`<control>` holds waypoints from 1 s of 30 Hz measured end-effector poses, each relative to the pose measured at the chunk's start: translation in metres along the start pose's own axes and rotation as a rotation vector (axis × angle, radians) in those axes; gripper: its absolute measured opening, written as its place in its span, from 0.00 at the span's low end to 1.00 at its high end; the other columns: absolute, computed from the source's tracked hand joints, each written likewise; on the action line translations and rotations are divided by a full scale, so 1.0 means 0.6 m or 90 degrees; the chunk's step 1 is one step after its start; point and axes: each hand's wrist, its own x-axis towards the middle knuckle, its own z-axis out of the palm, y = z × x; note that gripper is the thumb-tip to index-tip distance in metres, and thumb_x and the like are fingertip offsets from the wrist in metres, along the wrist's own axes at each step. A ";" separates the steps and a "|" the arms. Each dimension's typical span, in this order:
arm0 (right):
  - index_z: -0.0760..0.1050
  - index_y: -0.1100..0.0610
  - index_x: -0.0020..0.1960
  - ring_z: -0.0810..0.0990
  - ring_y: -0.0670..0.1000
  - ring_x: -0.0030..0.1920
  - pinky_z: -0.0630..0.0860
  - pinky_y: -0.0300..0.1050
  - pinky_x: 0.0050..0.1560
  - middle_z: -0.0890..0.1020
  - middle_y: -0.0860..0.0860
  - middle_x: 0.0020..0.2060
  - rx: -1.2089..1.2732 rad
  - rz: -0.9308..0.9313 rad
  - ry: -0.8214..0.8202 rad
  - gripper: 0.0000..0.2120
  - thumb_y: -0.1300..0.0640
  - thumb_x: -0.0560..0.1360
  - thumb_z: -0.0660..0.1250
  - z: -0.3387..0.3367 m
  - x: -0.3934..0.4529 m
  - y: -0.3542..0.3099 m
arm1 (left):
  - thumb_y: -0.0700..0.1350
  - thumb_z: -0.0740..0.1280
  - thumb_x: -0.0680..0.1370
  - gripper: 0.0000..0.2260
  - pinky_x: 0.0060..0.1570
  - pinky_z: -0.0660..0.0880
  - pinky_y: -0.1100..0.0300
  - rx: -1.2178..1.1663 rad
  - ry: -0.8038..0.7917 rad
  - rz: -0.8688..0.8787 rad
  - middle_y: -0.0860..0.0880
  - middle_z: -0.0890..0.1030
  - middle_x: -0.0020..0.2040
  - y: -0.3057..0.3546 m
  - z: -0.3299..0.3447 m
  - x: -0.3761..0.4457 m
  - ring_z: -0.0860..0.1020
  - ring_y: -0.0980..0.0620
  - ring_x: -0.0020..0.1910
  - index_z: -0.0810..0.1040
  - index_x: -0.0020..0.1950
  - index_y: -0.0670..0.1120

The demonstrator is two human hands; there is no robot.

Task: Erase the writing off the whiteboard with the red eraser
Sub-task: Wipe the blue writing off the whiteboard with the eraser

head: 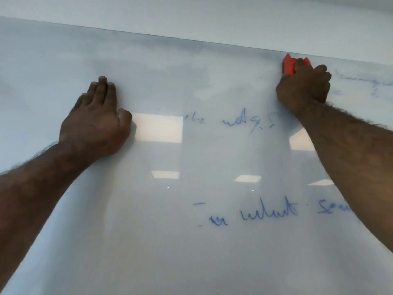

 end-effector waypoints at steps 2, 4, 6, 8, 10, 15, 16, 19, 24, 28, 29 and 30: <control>0.67 0.55 0.71 0.68 0.64 0.64 0.66 0.54 0.65 0.70 0.63 0.64 0.047 -0.100 -0.010 0.22 0.49 0.79 0.60 0.007 -0.045 -0.056 | 0.54 0.42 0.75 0.36 0.77 0.45 0.55 0.003 -0.017 0.010 0.45 0.46 0.82 0.022 -0.006 -0.001 0.46 0.49 0.80 0.48 0.81 0.41; 0.66 0.52 0.73 0.69 0.61 0.63 0.67 0.52 0.62 0.70 0.60 0.64 0.088 -0.218 -0.020 0.24 0.48 0.78 0.60 0.008 -0.104 -0.108 | 0.54 0.42 0.75 0.36 0.77 0.45 0.56 0.002 -0.025 0.014 0.46 0.46 0.82 0.030 -0.006 -0.003 0.46 0.50 0.80 0.48 0.81 0.41; 0.65 0.49 0.73 0.70 0.59 0.61 0.68 0.51 0.59 0.71 0.58 0.63 0.123 -0.324 -0.026 0.24 0.47 0.78 0.61 0.010 -0.172 -0.152 | 0.55 0.42 0.75 0.36 0.77 0.45 0.56 0.000 -0.030 0.014 0.46 0.46 0.82 0.027 -0.008 -0.004 0.46 0.51 0.80 0.48 0.81 0.42; 0.67 0.49 0.72 0.71 0.57 0.57 0.69 0.50 0.54 0.72 0.56 0.60 0.136 -0.424 -0.010 0.24 0.47 0.77 0.62 0.013 -0.228 -0.174 | 0.56 0.42 0.75 0.36 0.77 0.45 0.56 0.000 -0.035 0.016 0.47 0.46 0.82 0.020 -0.007 -0.004 0.46 0.51 0.80 0.49 0.81 0.43; 0.68 0.49 0.72 0.72 0.56 0.53 0.70 0.48 0.50 0.74 0.55 0.56 0.145 -0.485 -0.009 0.24 0.46 0.77 0.63 0.010 -0.244 -0.165 | 0.57 0.41 0.75 0.37 0.77 0.45 0.56 -0.005 -0.040 0.016 0.48 0.47 0.82 0.021 -0.006 -0.003 0.46 0.52 0.80 0.49 0.81 0.43; 0.75 0.52 0.68 0.77 0.65 0.44 0.76 0.53 0.42 0.78 0.63 0.50 0.183 -0.506 0.030 0.25 0.54 0.71 0.73 -0.012 -0.171 -0.079 | 0.58 0.42 0.75 0.36 0.77 0.45 0.56 -0.005 -0.040 0.009 0.47 0.47 0.82 0.023 -0.008 -0.002 0.47 0.51 0.80 0.49 0.81 0.43; 0.73 0.50 0.70 0.76 0.67 0.46 0.76 0.55 0.45 0.77 0.64 0.52 0.151 -0.462 0.013 0.25 0.53 0.73 0.70 -0.012 -0.147 -0.051 | 0.58 0.42 0.75 0.36 0.77 0.45 0.56 -0.005 -0.038 0.007 0.48 0.47 0.82 0.026 -0.009 -0.003 0.47 0.51 0.80 0.49 0.81 0.43; 0.66 0.50 0.74 0.73 0.67 0.54 0.72 0.59 0.54 0.73 0.65 0.55 0.046 -0.311 0.012 0.26 0.47 0.78 0.62 0.000 -0.074 0.048 | 0.57 0.42 0.76 0.35 0.76 0.44 0.58 -0.005 -0.037 0.004 0.48 0.47 0.82 0.029 -0.011 -0.005 0.46 0.52 0.80 0.49 0.81 0.43; 0.61 0.53 0.76 0.69 0.71 0.61 0.67 0.64 0.64 0.69 0.68 0.62 0.005 -0.055 0.030 0.31 0.43 0.75 0.57 -0.008 -0.022 0.189 | 0.55 0.42 0.76 0.35 0.77 0.45 0.56 -0.003 -0.028 0.017 0.46 0.47 0.82 0.033 -0.011 -0.007 0.47 0.51 0.80 0.48 0.81 0.42; 0.59 0.55 0.75 0.65 0.69 0.68 0.62 0.61 0.71 0.67 0.65 0.68 0.063 0.054 0.010 0.33 0.42 0.74 0.53 -0.006 -0.019 0.165 | 0.54 0.43 0.78 0.33 0.77 0.45 0.56 0.003 -0.021 0.018 0.46 0.47 0.82 0.034 -0.010 -0.009 0.47 0.50 0.80 0.48 0.81 0.41; 0.60 0.56 0.75 0.66 0.69 0.67 0.63 0.60 0.70 0.67 0.65 0.67 0.054 0.056 0.022 0.31 0.43 0.75 0.55 -0.005 -0.027 0.143 | 0.53 0.44 0.80 0.31 0.77 0.45 0.55 0.005 -0.020 0.020 0.46 0.47 0.82 0.033 -0.010 -0.009 0.47 0.50 0.80 0.48 0.81 0.41; 0.62 0.56 0.74 0.67 0.69 0.65 0.65 0.60 0.68 0.68 0.66 0.65 0.038 0.038 0.034 0.29 0.45 0.76 0.57 -0.005 -0.042 0.116 | 0.52 0.45 0.81 0.30 0.77 0.45 0.55 0.006 -0.021 0.021 0.45 0.47 0.82 0.033 -0.010 -0.009 0.47 0.50 0.80 0.48 0.81 0.41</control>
